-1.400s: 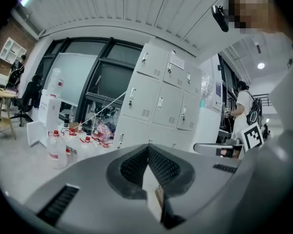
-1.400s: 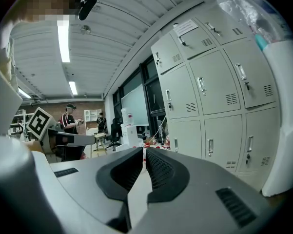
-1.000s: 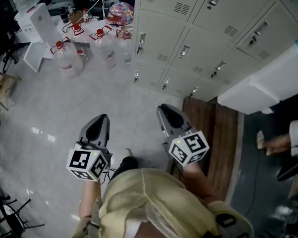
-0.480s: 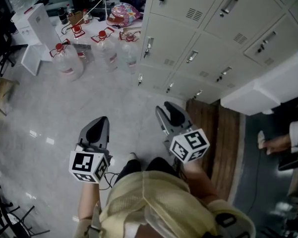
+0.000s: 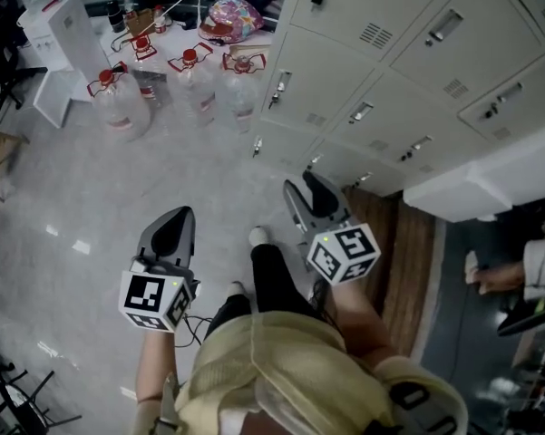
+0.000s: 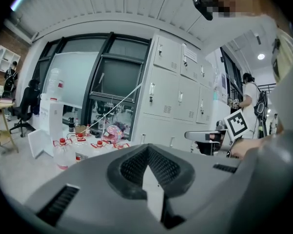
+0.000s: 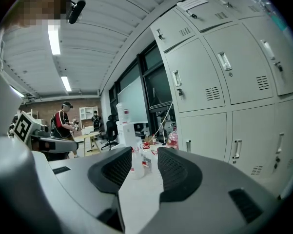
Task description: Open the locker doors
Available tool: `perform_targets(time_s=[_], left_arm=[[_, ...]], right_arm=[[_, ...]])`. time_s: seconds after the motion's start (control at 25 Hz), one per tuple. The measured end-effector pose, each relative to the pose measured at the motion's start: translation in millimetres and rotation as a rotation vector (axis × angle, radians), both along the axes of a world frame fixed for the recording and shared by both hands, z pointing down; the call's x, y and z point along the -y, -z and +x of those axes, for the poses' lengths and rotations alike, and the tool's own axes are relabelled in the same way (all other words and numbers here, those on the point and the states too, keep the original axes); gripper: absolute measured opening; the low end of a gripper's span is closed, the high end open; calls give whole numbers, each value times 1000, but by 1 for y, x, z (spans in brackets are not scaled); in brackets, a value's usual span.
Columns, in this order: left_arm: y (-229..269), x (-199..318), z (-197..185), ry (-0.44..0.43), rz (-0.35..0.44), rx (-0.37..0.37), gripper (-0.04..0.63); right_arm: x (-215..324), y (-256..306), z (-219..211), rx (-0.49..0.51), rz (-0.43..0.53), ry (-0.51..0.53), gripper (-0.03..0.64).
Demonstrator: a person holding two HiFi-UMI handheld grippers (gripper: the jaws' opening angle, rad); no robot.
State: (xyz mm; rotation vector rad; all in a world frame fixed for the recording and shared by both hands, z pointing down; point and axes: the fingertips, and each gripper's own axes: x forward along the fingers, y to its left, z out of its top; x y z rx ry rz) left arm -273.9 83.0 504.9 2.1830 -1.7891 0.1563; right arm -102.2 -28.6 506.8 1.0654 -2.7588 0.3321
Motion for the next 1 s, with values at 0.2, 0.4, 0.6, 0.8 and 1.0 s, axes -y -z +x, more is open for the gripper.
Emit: perform_targets(time_s=[0.2,0.4,0.6,0.8,1.0], left_arm=[[-10,38,-3,12,-6,-17,3],[-15,83,-3,4,7,-49,3],[-33,124,-6,2,-19,-68,3],[-47,158,-2,0,-50,-48,3],[-55,185,-15,41,-64,-48,3]], right_arm=[[52,-9,-10,-11,20,5,158],[111,-24,-13,-24,12,-22,160],[153,-41,-27,-28,-9,-33,160],[187,-67,-27,-40,-60,-35,160],[219,-91,-33,-57,-91,-37,160]])
